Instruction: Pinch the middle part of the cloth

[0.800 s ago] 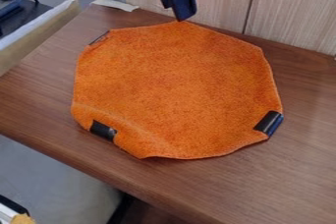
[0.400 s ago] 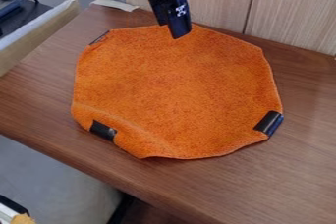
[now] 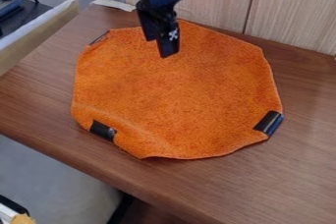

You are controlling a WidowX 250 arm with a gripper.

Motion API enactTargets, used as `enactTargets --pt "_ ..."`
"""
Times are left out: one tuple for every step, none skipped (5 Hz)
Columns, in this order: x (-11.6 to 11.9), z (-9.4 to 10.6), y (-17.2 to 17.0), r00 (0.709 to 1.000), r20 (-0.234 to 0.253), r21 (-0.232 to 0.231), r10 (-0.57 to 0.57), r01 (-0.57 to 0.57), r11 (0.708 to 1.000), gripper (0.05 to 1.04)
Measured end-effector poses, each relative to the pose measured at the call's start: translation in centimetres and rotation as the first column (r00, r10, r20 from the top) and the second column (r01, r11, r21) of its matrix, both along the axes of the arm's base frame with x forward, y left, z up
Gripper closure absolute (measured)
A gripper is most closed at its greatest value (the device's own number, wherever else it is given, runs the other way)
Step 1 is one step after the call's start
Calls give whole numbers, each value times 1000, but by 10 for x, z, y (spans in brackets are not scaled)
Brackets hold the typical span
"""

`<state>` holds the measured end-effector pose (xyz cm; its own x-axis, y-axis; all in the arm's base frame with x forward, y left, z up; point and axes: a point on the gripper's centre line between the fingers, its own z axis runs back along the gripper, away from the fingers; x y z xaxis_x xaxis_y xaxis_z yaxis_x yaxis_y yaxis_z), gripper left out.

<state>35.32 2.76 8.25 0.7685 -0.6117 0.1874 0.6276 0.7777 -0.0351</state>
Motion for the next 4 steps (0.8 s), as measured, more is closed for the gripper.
enactTargets --pt "-6 -10 1 1000 1 -10 1 -1 1000 82" --pt "-11 -36 9 998 -52 -7 30 -30 1000 82" --pt "-13 -43 16 997 -45 14 60 -60 998 82" --pt "-16 -56 18 996 -43 27 79 -78 997 82"
